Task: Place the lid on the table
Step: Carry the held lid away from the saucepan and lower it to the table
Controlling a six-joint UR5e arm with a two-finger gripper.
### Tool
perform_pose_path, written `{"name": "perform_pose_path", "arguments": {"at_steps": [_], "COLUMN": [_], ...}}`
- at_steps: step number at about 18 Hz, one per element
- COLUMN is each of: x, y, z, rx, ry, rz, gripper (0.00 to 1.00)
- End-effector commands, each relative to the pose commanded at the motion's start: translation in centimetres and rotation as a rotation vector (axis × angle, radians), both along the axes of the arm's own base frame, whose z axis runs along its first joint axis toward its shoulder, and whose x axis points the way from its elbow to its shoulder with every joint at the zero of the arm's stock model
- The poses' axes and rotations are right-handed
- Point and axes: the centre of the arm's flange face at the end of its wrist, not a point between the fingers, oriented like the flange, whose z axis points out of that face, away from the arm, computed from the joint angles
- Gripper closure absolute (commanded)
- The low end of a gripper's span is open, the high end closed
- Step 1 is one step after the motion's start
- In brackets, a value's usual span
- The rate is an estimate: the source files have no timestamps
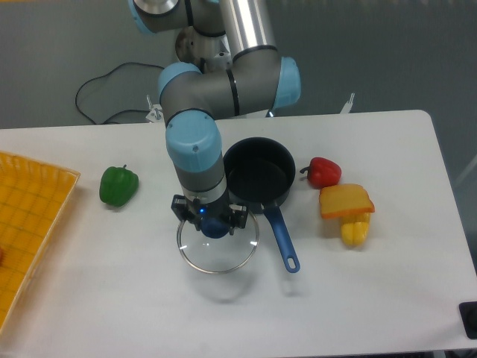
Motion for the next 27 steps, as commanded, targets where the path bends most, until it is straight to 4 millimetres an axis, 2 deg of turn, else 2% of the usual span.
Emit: {"name": "perform_pose_path", "arguments": {"at_steps": [3,11,27], "x": [0.3,1.6,2.0], "y": [0.5,1.9,2.5], "z": [-0.6,-4.4,-6.3], "rx": [0.002,-0.043,-0.059], "ry": [0.001,-0.039,-0.051], "rz": [-0.002,-0.028,-0.045], "gripper": [0.34,0.34,0.31]}}
